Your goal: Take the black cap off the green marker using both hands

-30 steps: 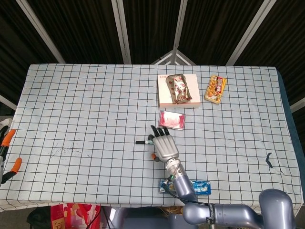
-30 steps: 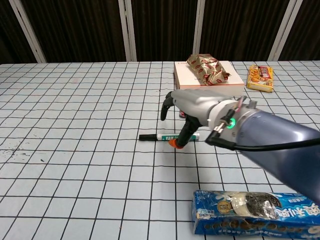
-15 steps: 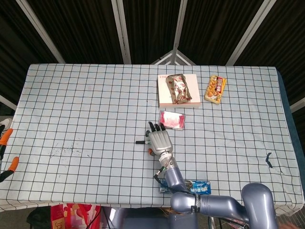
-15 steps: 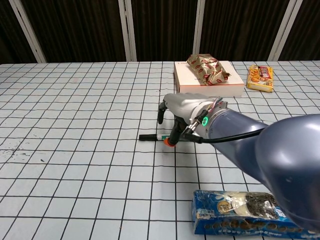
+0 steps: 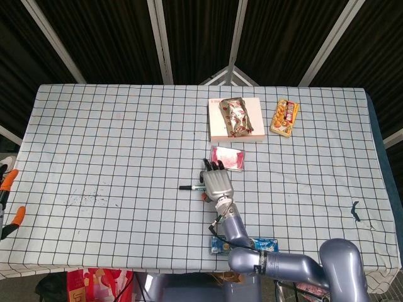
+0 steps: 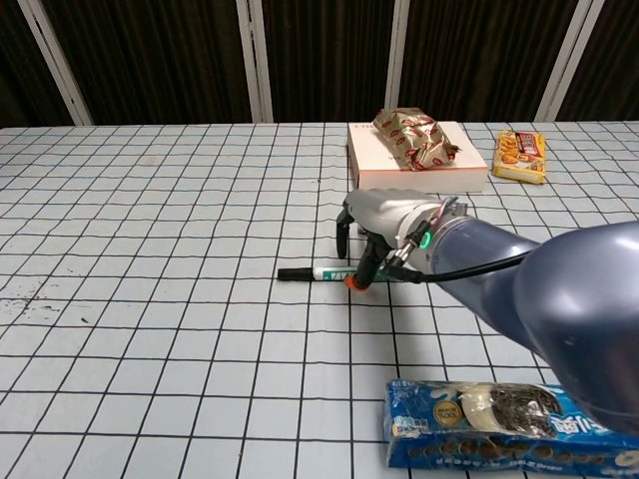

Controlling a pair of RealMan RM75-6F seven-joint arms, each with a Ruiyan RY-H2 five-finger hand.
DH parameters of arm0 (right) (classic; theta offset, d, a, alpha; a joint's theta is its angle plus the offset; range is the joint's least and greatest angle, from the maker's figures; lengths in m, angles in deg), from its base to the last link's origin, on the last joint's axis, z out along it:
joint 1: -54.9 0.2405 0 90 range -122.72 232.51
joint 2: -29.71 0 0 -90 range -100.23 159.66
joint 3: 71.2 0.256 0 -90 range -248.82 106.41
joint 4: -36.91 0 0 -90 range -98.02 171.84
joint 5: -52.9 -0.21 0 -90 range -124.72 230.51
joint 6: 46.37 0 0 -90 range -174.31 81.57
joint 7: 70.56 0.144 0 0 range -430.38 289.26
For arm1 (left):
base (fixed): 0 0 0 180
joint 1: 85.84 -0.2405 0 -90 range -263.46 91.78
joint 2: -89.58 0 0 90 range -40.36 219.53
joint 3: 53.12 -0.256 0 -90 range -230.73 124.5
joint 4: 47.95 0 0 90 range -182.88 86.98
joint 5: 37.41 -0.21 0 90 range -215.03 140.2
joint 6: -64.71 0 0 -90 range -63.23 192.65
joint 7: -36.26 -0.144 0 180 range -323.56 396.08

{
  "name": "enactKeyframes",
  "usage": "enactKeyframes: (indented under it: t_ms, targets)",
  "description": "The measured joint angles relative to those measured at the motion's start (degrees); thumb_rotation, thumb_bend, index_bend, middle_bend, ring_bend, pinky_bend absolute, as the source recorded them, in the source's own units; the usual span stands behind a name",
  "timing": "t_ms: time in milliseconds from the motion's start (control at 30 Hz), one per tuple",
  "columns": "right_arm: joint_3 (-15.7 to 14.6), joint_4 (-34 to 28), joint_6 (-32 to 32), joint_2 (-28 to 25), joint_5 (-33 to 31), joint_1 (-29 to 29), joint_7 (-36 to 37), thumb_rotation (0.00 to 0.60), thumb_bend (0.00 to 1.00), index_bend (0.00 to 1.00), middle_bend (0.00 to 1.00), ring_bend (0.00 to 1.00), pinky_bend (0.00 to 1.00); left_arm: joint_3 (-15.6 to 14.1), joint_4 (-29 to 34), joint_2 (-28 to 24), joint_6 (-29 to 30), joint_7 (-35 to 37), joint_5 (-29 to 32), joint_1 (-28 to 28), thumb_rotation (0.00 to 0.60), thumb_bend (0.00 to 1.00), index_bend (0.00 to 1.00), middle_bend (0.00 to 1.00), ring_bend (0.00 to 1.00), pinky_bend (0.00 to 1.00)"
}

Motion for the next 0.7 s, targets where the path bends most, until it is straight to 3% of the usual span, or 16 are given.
enactKeyframes:
  t_ms: [700]
  targets:
    - [-2.0, 2.8, 1.8, -1.3, -0.3, 0.1, 4.6, 0.600, 0.32, 0.49, 0.04, 0.10, 0.05, -0.1, 3.3, -0.1, 0.4, -4.7, -0.9, 0.2, 0.600, 0.49, 0.11, 0.00, 0.00, 0.00]
